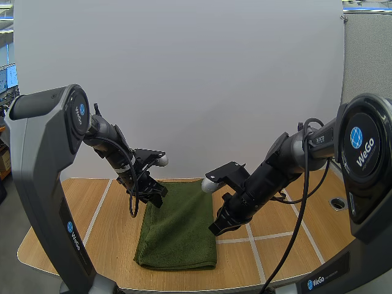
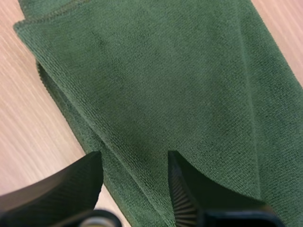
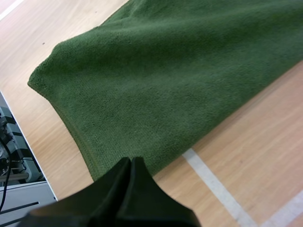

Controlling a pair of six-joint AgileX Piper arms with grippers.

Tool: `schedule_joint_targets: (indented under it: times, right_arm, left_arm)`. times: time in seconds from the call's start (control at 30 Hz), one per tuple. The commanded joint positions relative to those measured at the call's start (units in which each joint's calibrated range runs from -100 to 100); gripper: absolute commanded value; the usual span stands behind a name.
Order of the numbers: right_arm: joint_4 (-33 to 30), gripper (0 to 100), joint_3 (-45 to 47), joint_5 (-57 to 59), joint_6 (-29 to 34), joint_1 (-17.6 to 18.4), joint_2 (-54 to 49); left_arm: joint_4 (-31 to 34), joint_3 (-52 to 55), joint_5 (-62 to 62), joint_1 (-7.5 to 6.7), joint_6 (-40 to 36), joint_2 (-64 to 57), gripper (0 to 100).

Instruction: Fold the towel

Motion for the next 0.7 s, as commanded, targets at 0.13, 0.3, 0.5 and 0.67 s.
schedule_joint_targets:
  times: [0.13, 0.3, 0.5, 0.67]
  right_arm:
    - [-1.1, 0, 6.1, -8.7, 0.9, 5.3, -0.5]
    - [-1.3, 0, 8.0, -13.9, 1.0, 5.8, -0.5]
    - [-1.2, 0, 8.6, -14.4, 1.0, 5.8, 0.0]
    - [-1.1, 0, 10.7, -15.6, 0.7, 5.8, 2.6]
  left_arm:
    - [-1.9, -2.1, -1.1, 0.67, 1.1, 1.7, 69]
    - [-3.1, -2.1, -1.3, 1.61, 1.9, 1.7, 69]
    - [-6.5, -2.1, -1.5, 1.61, 4.1, 2.0, 69]
    - [-6.7, -2.1, 0.3, 1.61, 4.4, 4.8, 69]
